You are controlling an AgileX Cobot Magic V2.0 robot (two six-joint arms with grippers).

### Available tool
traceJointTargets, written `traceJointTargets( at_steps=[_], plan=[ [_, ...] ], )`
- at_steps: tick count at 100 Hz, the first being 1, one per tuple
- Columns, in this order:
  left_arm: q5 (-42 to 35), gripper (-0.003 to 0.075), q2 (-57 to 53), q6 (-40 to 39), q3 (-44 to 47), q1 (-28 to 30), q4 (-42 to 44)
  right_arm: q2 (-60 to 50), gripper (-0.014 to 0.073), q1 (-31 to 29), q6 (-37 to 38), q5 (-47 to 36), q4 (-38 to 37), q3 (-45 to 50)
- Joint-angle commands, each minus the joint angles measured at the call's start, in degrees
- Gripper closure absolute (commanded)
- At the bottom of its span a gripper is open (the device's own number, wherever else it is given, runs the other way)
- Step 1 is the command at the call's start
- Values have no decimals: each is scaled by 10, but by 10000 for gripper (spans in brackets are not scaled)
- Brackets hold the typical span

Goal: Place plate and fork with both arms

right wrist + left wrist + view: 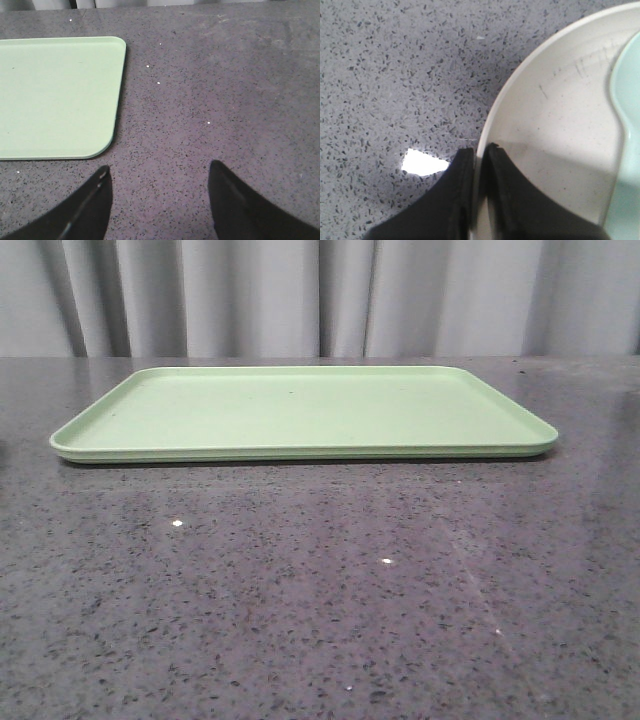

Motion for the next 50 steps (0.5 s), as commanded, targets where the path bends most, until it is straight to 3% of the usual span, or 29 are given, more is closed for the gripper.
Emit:
traceJointTargets(
  at_steps=[1, 50],
  plan=[
    [-9, 741, -18, 0, -13, 0, 4, 4, 157, -3, -5, -38, -1, -20],
    [-9, 741, -105, 1, -13, 6, -23, 4, 157, -3, -5, -33, -1, -20]
  ],
)
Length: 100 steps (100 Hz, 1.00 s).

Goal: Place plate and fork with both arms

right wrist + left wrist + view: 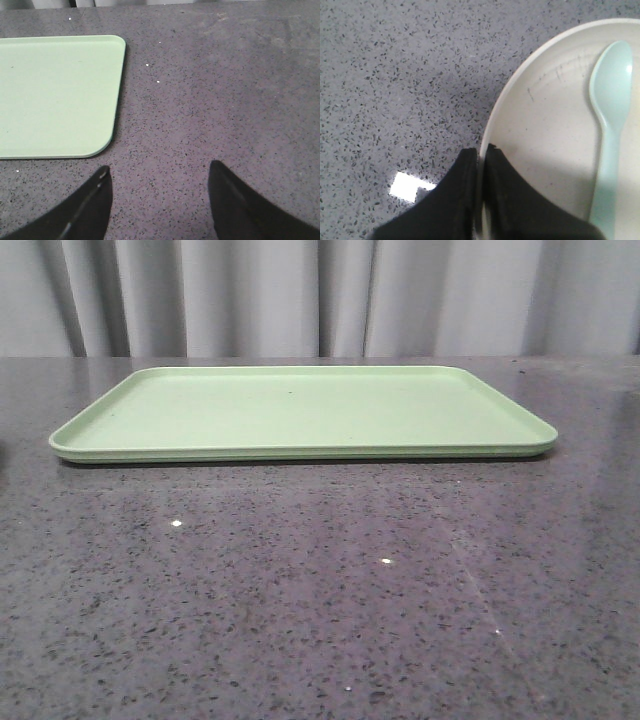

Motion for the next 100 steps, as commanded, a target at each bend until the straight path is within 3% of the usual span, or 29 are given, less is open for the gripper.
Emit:
traceJointTargets(
  at_steps=[1, 23, 38, 57, 100],
  plan=[
    [-20, 741, -29, 2, -13, 5, -6, 4, 157, -3, -5, -35, -1, -20],
    [-20, 741, -58, 64, -40, 30, -102, 4, 157, -3, -5, -23, -1, -20],
    [-18, 741, -59, 68, -72, 28, -112, 4, 157, -3, -5, -19, -1, -20],
    [-32, 741, -52, 109, -93, 22, -197, 4, 157, -3, -5, -21, -1, -20],
    [-107, 741, 53, 116, -126, -149, -286, 4, 157, -3, -5, -22, -1, -20]
  ],
)
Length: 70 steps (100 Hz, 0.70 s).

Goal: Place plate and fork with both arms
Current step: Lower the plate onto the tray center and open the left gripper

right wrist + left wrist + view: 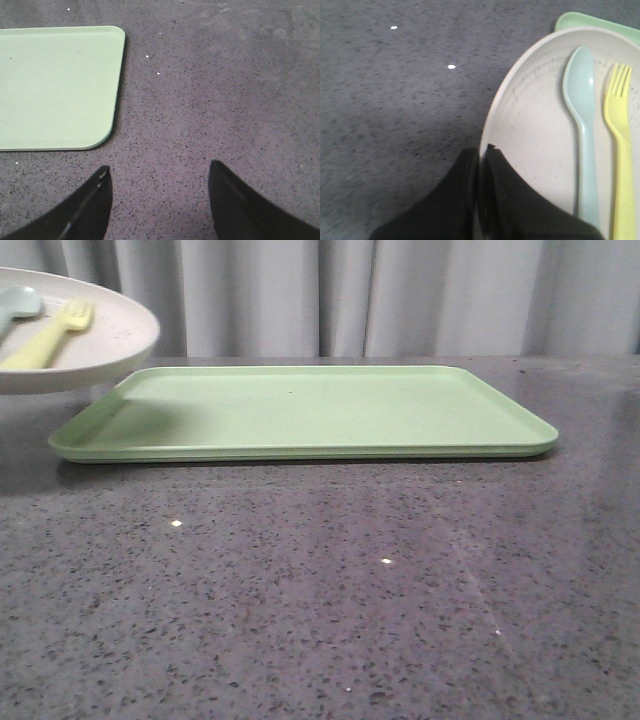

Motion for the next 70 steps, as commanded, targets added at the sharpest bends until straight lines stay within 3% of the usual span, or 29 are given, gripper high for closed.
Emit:
traceJointTargets(
  at_steps=[1, 45, 70],
  plan=[
    [-56, 741, 15, -5, -39, -39, -39, 4, 157, -3, -5, -37, -1, -20],
    [-138, 741, 177, -87, -144, -202, -71, 4, 157, -3, -5, -36, -1, -20],
    [-181, 741, 223, -109, -145, -249, -89, 4, 157, -3, -5, -35, -1, -19]
  ],
)
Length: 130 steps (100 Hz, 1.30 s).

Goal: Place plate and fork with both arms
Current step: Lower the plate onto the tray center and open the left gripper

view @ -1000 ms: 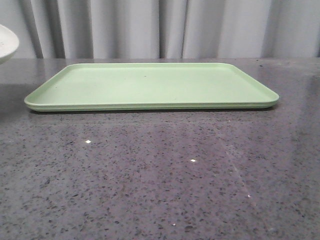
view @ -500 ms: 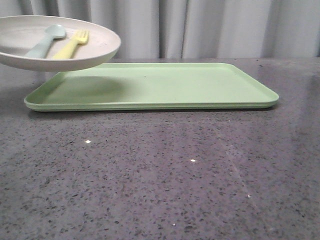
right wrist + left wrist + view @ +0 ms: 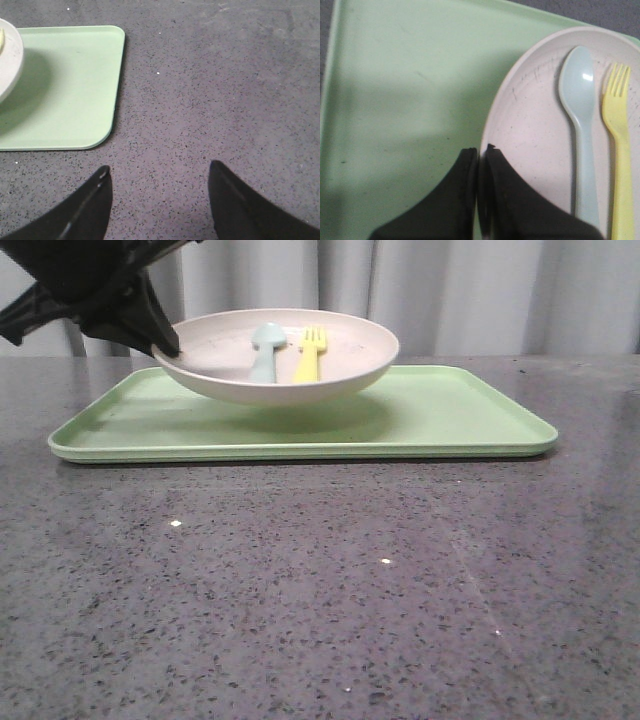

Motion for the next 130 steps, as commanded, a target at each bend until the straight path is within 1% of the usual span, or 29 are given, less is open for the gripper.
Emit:
traceJointTargets(
  at_steps=[1, 52, 57, 64, 81, 88, 100, 116, 130],
  plan=[
    [-49, 741, -12, -11, -24, -13, -27, 4, 157, -3, -5, -35, -1, -19],
    [-61, 734, 19, -11, -22, -16, -46, 4, 157, -3, -5, -35, -1, -19],
    [-61, 717, 19, -11, -22, -16, -46, 4, 157, -3, -5, -35, -1, -19],
    [-61, 671, 19, -11, -22, -16, -46, 4, 157, -3, -5, -35, -1, -19],
    [-60, 517, 19, -11, -22, -16, -46, 4, 157, -3, -5, -35, -1, -19],
    [-55, 477, 19, -11, -22, -16, -46, 4, 157, -3, -5, -35, -1, -19],
    [-49, 445, 17, -11, -22, -15, -36, 4, 157, -3, -5, -35, -1, -19],
    [-44, 445, 2, -11, -22, -15, -19, 4, 157, -3, -5, -34, -1, -19],
    [-19, 447, -21, -11, -21, -15, 16, 6, 157, -3, -5, -30, 1, -19]
  ],
)
